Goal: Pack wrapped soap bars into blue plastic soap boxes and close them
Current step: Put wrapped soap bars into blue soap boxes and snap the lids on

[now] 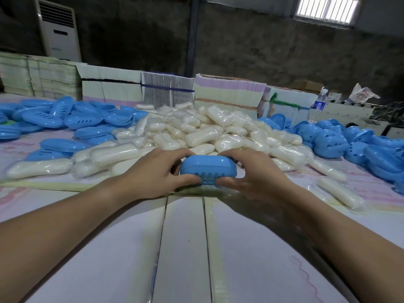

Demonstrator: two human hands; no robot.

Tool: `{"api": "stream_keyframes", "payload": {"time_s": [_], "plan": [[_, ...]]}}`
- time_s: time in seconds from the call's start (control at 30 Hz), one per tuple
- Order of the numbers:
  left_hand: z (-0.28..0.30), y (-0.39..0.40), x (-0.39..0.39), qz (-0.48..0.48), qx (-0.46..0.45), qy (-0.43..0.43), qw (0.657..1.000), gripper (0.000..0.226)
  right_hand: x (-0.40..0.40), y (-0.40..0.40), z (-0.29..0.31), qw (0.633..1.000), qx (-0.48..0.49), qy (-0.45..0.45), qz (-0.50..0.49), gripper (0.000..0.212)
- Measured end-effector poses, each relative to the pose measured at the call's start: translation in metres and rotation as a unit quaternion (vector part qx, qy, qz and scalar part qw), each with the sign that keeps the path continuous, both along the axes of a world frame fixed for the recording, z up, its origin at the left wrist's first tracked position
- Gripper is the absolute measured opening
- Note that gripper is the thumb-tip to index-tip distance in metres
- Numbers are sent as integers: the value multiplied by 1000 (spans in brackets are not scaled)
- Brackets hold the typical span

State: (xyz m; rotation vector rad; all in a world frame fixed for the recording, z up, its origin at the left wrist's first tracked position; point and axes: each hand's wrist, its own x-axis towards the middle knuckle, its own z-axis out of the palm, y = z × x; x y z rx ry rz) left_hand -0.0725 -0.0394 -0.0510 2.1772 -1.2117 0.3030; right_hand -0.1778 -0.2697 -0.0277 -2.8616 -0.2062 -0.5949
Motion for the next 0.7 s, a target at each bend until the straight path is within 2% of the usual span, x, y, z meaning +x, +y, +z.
{"api": "stream_keyframes", "payload": {"time_s": [0.1,0.23,0.3,0.4,0.5,0.57,0.7], "plan": [[0,0,-1,12,2,3,1000,52,1,-1,-1,1000,-7,-17,-22,59],[3,2,-4,26,-11,-36,999,47,-5,1,3,999,40,-32,2,50],[5,3,-10,16,-9,-75,997,53,-10,0,6,994,107,0,37,44],[11,4,-18,-14,-2,-147,989,53,-15,0,10,961,240,99,96,44],[13,3,-25,-30,-18,-191,981,44,-18,6,12,960,221,141,98,53],[13,3,-27,-27,-29,-187,982,48,-20,7,16,965,212,130,86,52],[13,1,-24,-3,-59,-118,991,58,-33,-3,25,972,219,67,49,44]]}}
